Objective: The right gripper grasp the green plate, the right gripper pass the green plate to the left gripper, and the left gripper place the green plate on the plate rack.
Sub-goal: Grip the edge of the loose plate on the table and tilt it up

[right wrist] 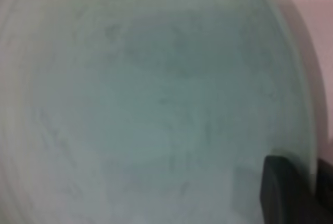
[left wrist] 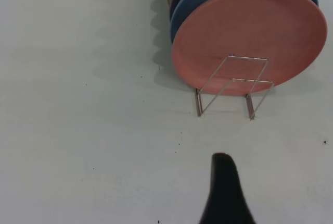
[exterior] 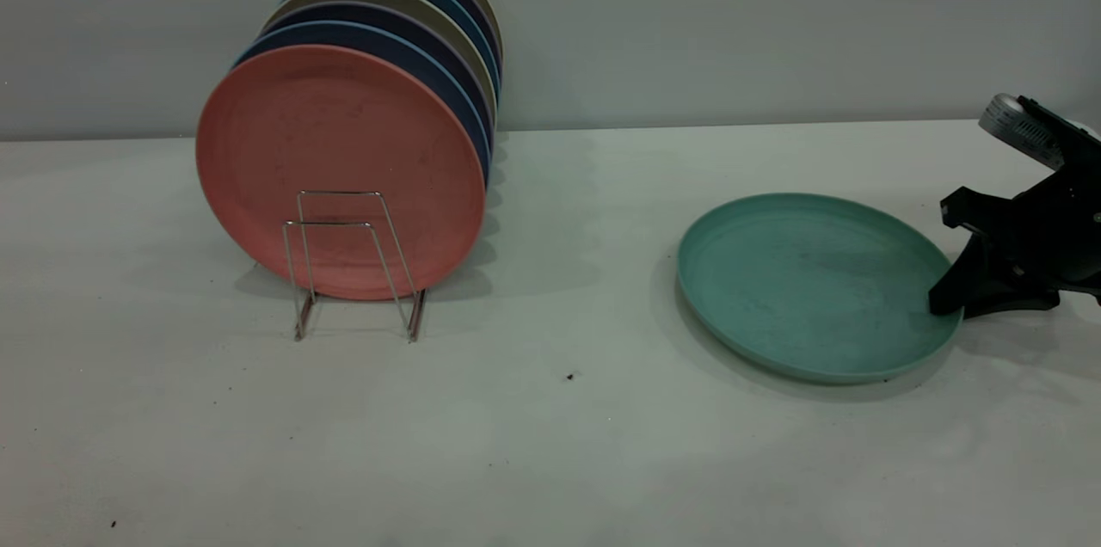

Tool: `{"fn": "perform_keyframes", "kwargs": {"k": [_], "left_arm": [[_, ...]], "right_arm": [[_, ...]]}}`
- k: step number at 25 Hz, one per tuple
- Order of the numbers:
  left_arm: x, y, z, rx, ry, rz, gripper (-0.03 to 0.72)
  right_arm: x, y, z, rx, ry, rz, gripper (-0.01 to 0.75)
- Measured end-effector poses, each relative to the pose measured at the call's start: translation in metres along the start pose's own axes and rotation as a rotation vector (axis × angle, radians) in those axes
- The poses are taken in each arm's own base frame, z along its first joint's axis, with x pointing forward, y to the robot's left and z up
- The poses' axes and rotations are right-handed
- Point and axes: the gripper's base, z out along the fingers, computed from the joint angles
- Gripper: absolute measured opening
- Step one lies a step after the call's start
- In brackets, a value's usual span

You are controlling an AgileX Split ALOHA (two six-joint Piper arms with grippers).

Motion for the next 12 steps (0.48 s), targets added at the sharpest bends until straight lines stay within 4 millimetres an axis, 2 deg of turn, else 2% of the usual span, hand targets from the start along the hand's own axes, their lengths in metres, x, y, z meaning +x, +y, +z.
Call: {"fn": "perform_keyframes", "kwargs": {"k": [5,12], "left_arm": [[0.003,0.0,0.009,0.007,0.073,0.009,0.539],[-0.004,-0.009,0.038,0.111,0.189,0.021,0.539]], "right_arm": [[-0.002,0.001,-0.003,0.006,-0.002,-0.017,0.013],[-0.017,0.016,-0.038,0.048,-0.031,-0.173,0.013]]}}
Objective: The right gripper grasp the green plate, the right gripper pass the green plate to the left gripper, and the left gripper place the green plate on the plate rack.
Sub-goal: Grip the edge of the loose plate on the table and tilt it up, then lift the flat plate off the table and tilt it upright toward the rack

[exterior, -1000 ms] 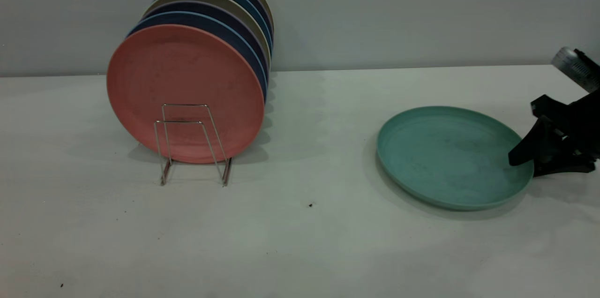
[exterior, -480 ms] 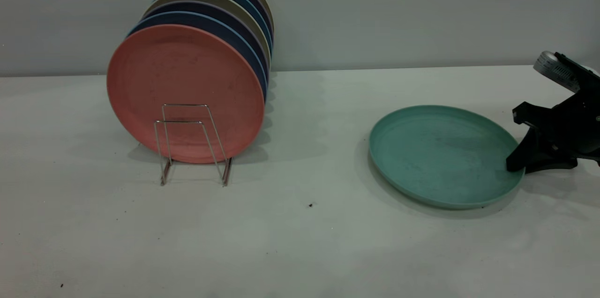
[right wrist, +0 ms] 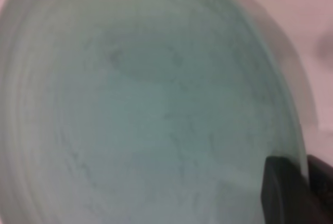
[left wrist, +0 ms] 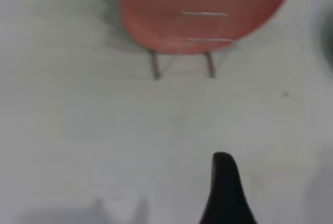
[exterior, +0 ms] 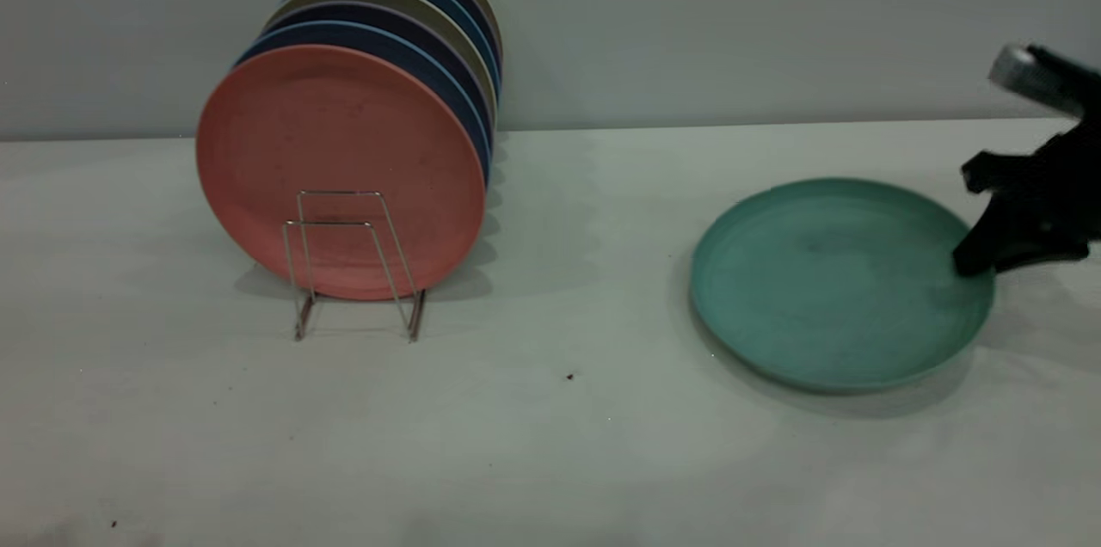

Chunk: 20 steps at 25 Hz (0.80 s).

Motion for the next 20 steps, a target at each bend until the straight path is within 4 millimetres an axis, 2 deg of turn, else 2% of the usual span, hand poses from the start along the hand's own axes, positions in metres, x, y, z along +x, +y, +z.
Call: {"fn": "perform_keyframes", "kwargs": {"k": [7,13,20], "left_arm": [[-0.005,-0.016,0.05,0.189,0.102,0.033,0.539],[-0.003,-0.041,0.096,0.296,0.148,0.034,0.539],[0.007,-0.041,0.143,0.292,0.227,-0.032,0.539]], "right_arm": [[-0.008,0.011,-0.021,-0.003,-0.001,-0.081,0.013],[-0.006,0.039,-0.015,-0.051,0.036,-0.181,0.013],[0.0,0.083,-0.002,-0.121,0.072,-0.288,0.013]]}}
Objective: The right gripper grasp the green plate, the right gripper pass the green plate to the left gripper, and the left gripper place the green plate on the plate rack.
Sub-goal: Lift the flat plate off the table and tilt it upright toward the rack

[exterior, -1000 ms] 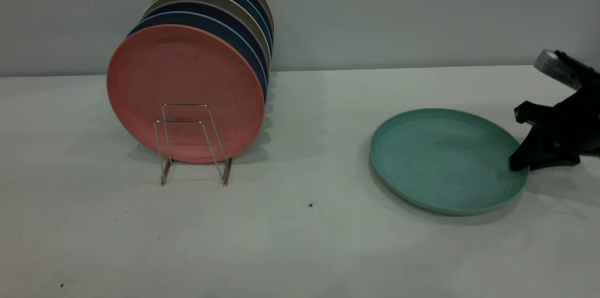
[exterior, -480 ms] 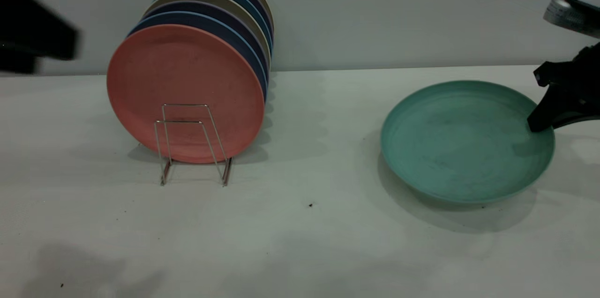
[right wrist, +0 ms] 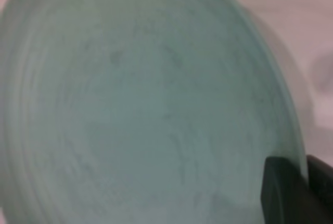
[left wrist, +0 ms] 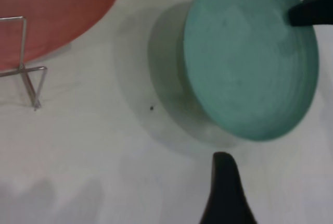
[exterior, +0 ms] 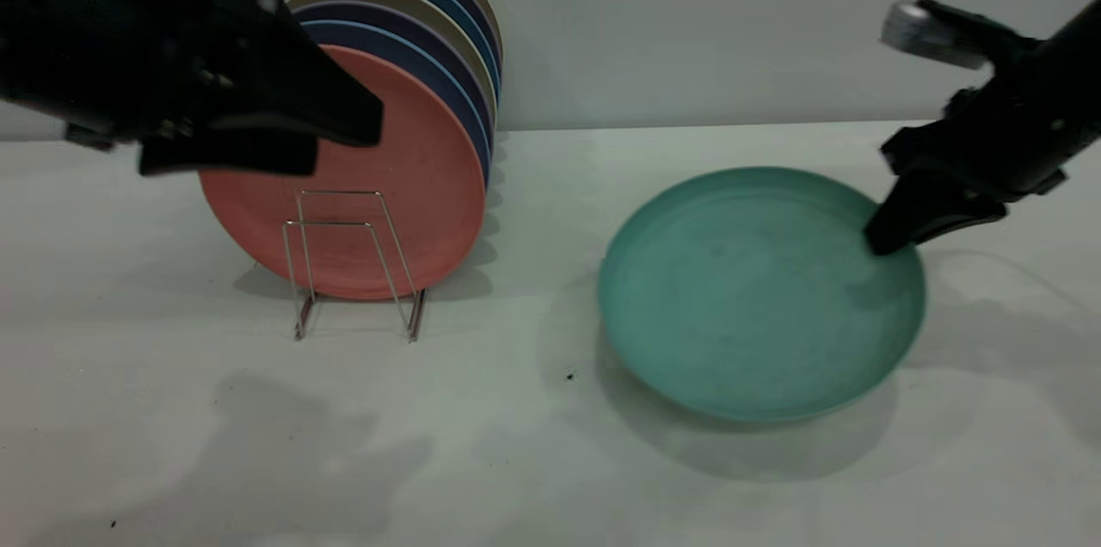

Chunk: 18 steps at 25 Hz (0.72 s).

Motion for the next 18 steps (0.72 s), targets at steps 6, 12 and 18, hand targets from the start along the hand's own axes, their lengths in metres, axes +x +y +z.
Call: {"fn": "perform_keyframes", "kwargs": {"k": [6,12,18], "left_arm": [[-0.003,0.007,0.023,0.021,0.028,-0.047,0.539],[-0.005,0.012,0.035,0.017,0.038,-0.072,0.539],[-0.004,0.016,0.044,0.014,0.05,-0.094,0.539]], "right_arm": [[-0.005,0.029,0.008,-0.128,-0.02,-0.027,0.013],[-0.009,0.047,0.004,-0.316,-0.066,0.002,0.013],[-0.015,0.073,0.006,-0.452,-0.108,0.017,0.013]]}}
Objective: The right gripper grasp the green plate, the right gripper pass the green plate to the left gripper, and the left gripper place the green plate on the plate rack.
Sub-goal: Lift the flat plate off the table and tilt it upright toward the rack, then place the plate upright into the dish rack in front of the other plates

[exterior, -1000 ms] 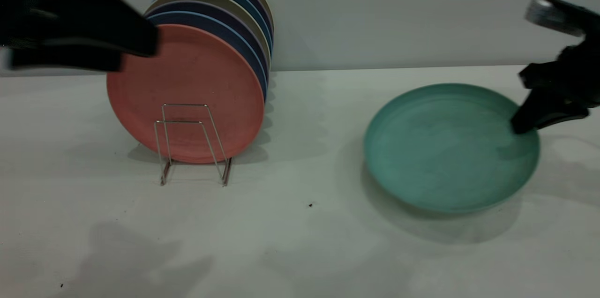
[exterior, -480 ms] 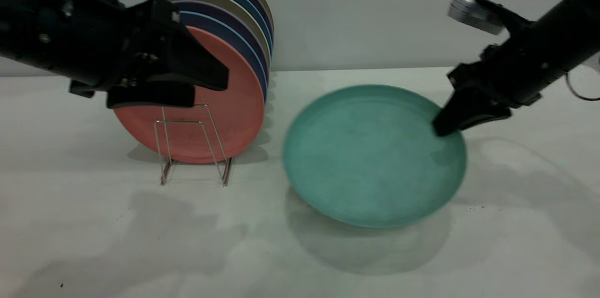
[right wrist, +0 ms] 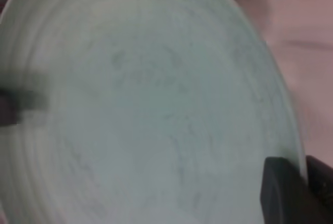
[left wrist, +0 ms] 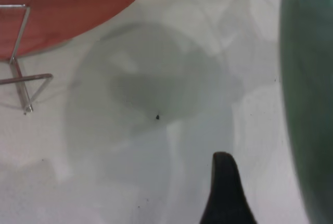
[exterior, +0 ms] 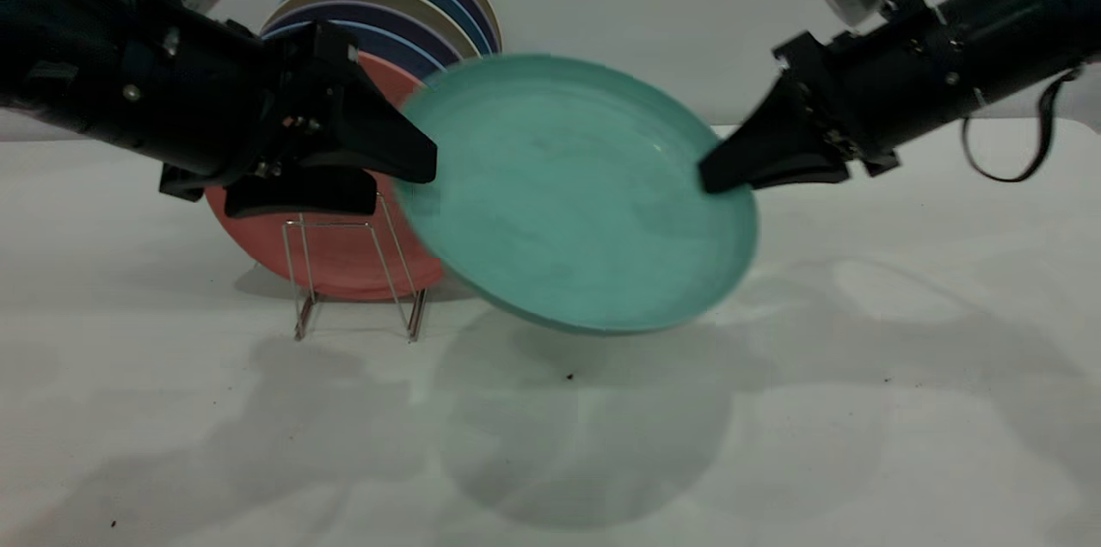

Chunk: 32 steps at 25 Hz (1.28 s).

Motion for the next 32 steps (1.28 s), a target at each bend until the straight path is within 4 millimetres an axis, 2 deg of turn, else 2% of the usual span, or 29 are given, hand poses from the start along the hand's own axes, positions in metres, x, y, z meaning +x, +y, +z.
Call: {"fn": "perform_keyframes", "kwargs": {"k": [3,5,6,8,9,10,12,17,19,21,25,28,32], "left_arm": [[0.0,-0.001,0.002,0.02,-0.007,-0.015,0.53],[-0.001,-0.001,0.003,0.027,-0.011,-0.008,0.477],[-0.001,-0.001,0.003,0.027,-0.013,-0.004,0.434],[-0.001,-0.001,0.003,0.023,-0.018,-0.004,0.288],[-0.001,0.0,0.003,0.019,-0.018,0.0,0.186],[-0.001,0.0,0.003,0.015,-0.02,0.006,0.125],[-0.002,0.003,0.003,-0.014,-0.02,0.03,0.128],[-0.005,0.004,0.002,-0.048,0.015,0.192,0.128],[-0.013,-0.001,0.001,-0.038,0.034,0.289,0.128],[-0.025,-0.006,-0.001,-0.029,0.054,0.39,0.128],[-0.056,-0.019,-0.012,-0.053,0.13,0.627,0.128],[-0.08,-0.024,-0.027,-0.126,0.218,0.834,0.128],[-0.112,-0.028,-0.045,-0.259,0.236,1.079,0.128]], "right_arm": [[0.0,0.015,0.013,-0.04,0.002,-0.021,0.013],[0.001,0.023,0.021,-0.061,0.005,-0.046,0.016],[0.001,0.025,0.022,-0.061,0.005,-0.053,0.021],[0.0,0.025,0.023,-0.055,-0.001,-0.057,0.041],[0.0,0.025,0.023,-0.051,-0.002,-0.063,0.064],[0.0,0.023,0.023,-0.04,0.0,-0.075,0.093],[0.001,0.018,0.019,-0.024,0.007,-0.087,0.191],[0.001,-0.005,-0.005,0.027,0.013,-0.054,0.51],[0.002,-0.018,-0.02,0.064,0.02,-0.023,0.606],[0.004,-0.029,-0.035,0.103,0.038,0.012,0.661],[0.014,-0.049,-0.057,0.202,0.108,0.084,0.667],[0.021,-0.06,-0.064,0.306,0.175,0.12,0.615],[0.026,-0.067,-0.068,0.391,0.228,0.14,0.551]]}}
